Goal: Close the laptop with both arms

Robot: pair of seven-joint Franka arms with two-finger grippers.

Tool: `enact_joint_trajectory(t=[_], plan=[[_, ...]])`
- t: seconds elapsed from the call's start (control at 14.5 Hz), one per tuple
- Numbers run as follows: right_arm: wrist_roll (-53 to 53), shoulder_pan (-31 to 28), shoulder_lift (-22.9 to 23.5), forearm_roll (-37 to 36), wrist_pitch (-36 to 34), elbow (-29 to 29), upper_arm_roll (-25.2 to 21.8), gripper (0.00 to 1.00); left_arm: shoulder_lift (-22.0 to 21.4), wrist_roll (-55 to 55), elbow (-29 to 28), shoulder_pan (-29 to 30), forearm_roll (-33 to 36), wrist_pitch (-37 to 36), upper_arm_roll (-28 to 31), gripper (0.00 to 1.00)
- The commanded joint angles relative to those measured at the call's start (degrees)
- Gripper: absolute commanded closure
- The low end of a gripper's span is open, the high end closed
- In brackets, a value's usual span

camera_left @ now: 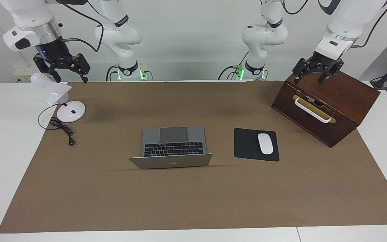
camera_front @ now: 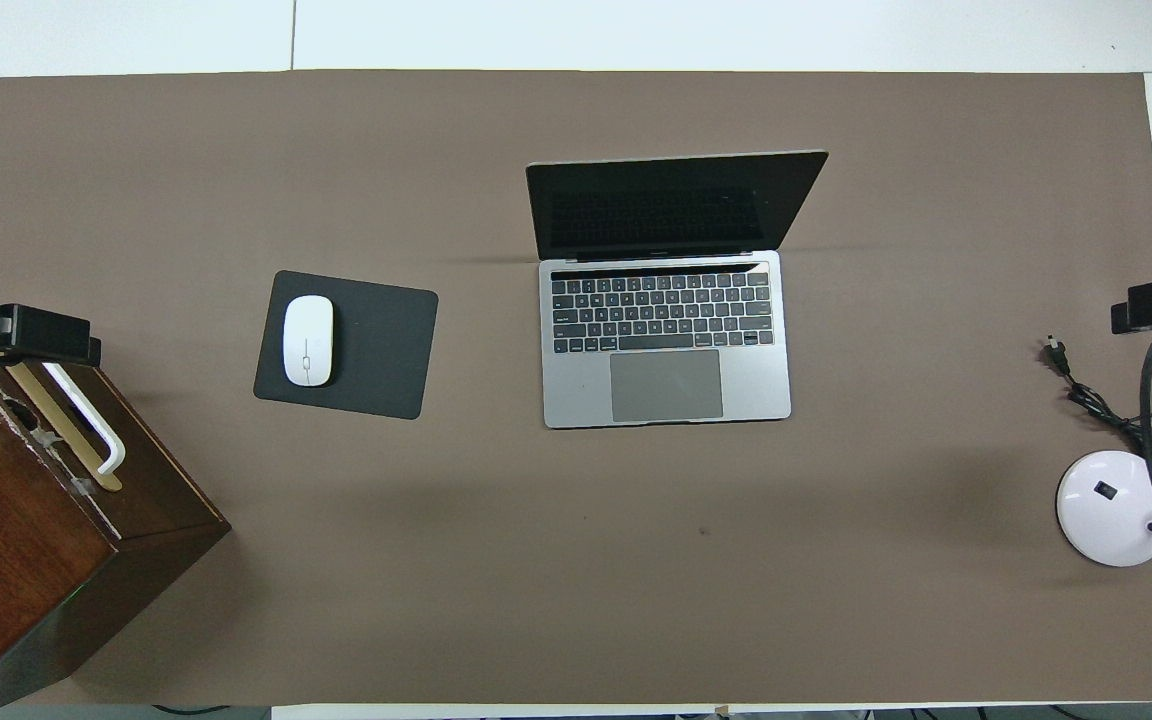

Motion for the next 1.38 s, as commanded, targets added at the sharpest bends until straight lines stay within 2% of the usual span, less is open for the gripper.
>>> enact_joint_trajectory(t=[0.0, 0.76, 1.1, 1.17, 1.24, 1.31], plan=[[1.0, -0.6, -1.3, -0.6, -0.1, -1.4, 0.4, 0.0, -1.5, -0.7, -1.7, -0.9, 1.0, -0.3, 0.4, 0.0], [-0.7, -1.8, -0.5, -1.0, 1.0, -0.6, 0.0, 0.01, -1.5, -0.4, -1.8, -0.9, 1.0, 0.4, 0.5, 0.0], [-0.6, -2.0, -0.4, -1.9, 2.3, -0.6, 0.0, 0.05, -1.6, -0.5, -1.8, -1.0, 1.0, -0.2, 0.4, 0.0], [-0.7, -2.0, -0.4, -1.9, 2.8, -0.6, 0.0, 0.05, -1.6, -0.7, -1.8, -1.0, 1.0, -0.3, 0.4, 0.29], [-0.7, -2.0, -0.4, -1.8, 3.0, -0.6, -0.1, 0.07, -1.6, -0.7, -1.8, -1.0, 1.0, -0.3, 0.4, 0.78], [-0.7, -1.9, -0.4, -1.8, 3.0, -0.6, -0.1, 0.09, -1.6, -0.7, -1.8, -1.0, 0.9, -0.3, 0.4, 1.0]])
